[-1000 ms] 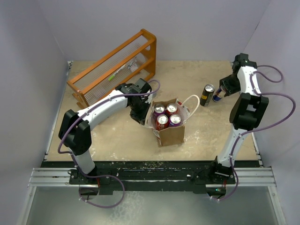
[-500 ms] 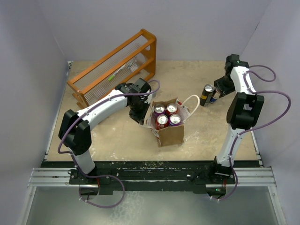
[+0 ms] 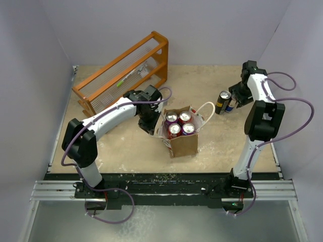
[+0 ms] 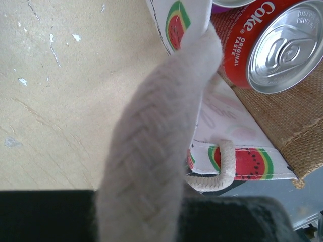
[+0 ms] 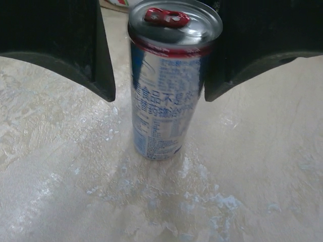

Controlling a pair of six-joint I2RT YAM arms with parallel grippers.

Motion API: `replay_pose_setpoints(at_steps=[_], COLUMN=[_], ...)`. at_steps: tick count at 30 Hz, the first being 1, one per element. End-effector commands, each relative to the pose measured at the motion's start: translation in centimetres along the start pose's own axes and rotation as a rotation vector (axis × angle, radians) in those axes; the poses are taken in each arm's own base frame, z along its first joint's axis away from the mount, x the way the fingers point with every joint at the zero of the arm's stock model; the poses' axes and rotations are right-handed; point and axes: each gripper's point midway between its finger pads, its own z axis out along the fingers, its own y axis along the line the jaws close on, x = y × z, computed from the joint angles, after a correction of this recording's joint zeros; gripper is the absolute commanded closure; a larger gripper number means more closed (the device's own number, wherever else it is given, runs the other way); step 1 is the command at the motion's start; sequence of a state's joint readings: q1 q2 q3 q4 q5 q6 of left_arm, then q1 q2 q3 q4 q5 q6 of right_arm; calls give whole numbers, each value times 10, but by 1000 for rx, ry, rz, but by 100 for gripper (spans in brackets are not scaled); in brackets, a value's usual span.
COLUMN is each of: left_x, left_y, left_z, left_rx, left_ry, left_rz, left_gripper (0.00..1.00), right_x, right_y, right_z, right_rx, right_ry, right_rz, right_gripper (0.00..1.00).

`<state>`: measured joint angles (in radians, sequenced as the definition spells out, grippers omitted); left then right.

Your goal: Take the beverage out of the canvas bag

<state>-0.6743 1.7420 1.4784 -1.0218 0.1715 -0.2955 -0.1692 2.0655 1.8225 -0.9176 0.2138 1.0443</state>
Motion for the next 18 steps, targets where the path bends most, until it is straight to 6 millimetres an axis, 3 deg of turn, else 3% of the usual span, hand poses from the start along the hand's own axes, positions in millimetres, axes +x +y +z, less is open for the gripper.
replay_pose_setpoints(at_steps=[1,5,11,15,18], left_x=[-5,-5,-4,-1,3], left_y=[10,8,6,3,-2], left_z=[-11,-13,-21,-26,-28], left_rx=[-24,-14,-4,11,44], left_ry=[-60,-75,-104,-129,-148], left_rz=[-1,-9,-24,-53,-78], left_gripper=[100,100,100,100,100], right_x=[-10,-21,-29,-6,32], right_y=[11,15,1,-23,-50], right_z=[-32,-54,-97,-108,-104], right_rx=[-89,-131,-196,-242,-282], right_ry=[-48,-91,-158,-126,-38], right_rz=[-5,-37,-128,-238,-324], right_gripper=[21,3,0,0,0])
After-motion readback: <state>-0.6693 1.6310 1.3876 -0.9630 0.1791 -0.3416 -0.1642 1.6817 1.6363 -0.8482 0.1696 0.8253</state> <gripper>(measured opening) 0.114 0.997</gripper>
